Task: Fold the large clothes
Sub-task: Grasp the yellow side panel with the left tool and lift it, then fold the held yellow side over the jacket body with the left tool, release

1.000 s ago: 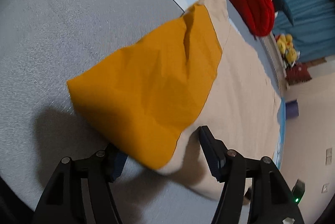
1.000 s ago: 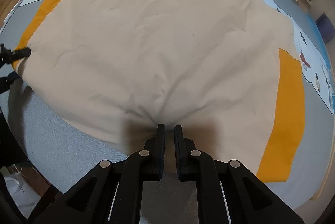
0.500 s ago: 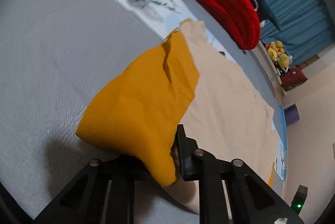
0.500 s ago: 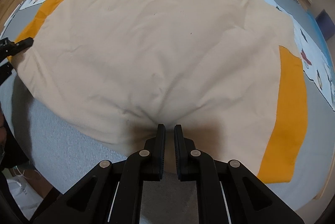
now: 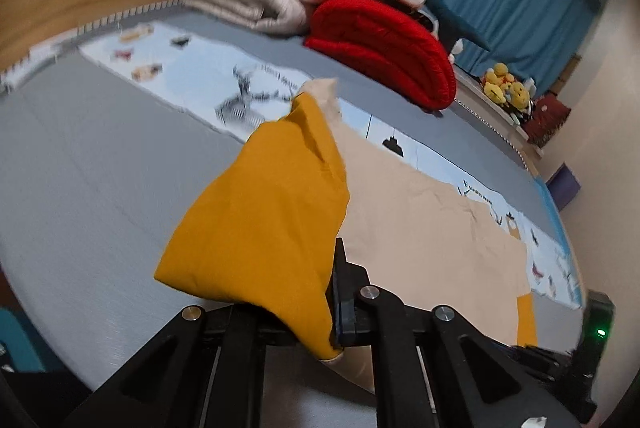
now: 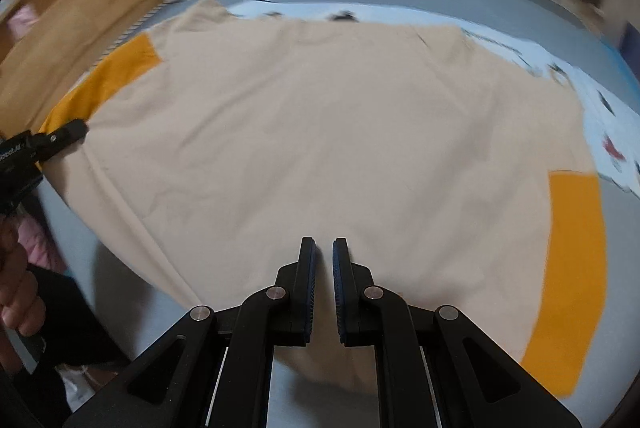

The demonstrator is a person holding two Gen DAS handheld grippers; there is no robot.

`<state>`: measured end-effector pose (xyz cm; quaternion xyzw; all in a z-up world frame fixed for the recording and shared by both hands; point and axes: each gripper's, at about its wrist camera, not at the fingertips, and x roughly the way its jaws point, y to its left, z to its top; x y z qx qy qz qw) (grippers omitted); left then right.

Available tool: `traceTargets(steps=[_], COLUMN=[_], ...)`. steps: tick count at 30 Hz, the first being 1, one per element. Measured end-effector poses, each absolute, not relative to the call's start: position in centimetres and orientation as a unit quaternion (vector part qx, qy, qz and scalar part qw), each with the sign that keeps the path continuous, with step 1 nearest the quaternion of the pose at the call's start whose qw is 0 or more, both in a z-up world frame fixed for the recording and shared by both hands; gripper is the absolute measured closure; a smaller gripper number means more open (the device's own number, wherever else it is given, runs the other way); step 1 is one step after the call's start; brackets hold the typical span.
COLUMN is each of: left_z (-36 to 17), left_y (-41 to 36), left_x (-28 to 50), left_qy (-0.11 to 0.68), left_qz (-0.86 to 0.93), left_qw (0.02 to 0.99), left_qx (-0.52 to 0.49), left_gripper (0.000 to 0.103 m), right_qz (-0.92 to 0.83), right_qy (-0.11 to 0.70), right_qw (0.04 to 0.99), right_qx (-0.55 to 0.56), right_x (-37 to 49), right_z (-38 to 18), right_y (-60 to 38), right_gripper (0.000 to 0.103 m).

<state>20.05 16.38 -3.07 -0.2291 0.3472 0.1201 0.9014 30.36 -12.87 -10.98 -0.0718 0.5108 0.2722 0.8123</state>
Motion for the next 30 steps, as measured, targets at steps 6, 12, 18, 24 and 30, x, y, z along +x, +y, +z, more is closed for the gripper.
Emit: traceTargets(steps=[6,12,18,24,30], left_z=[-0.7,1.2,3.5,2.7,-3.6], left_y=[14.3,9.6,0.2,-11.3,-21.1], left_x=[17.6,18.3,20.3,22.6,24.5], left_qy=[0.343,0.334,0.316,0.332,0.442], left_qz=[0.12,0.095,0.017,-0.101,-0.224], left_qw=[0.918,0.934,0.949,0.936,0.864], left_qx=[-0.158,-0.089,0.0,0.061,0.084], left_gripper=[0.095,0.096,0.096,0.096,0.094], right_qz=[0.297,0.268,0.156,0.082,0.053], right_qy=[0.567,0.515,0.42,0.381,0.382], right_qw=[0.758,0.809,0.894,0.917,0.914], right_qx=[-0.127,-0.096,-0.024,0.082,0.125], right_x=[29.2,30.0,30.8,30.4,29.7], right_z=[-14.2,-9.8,-3.2,0.4,0.6], right_y=[-10.1,-14.2,-24.5,-35.8,-42.1], right_gripper=[0.09,0.09,0.055,0.049,0.049])
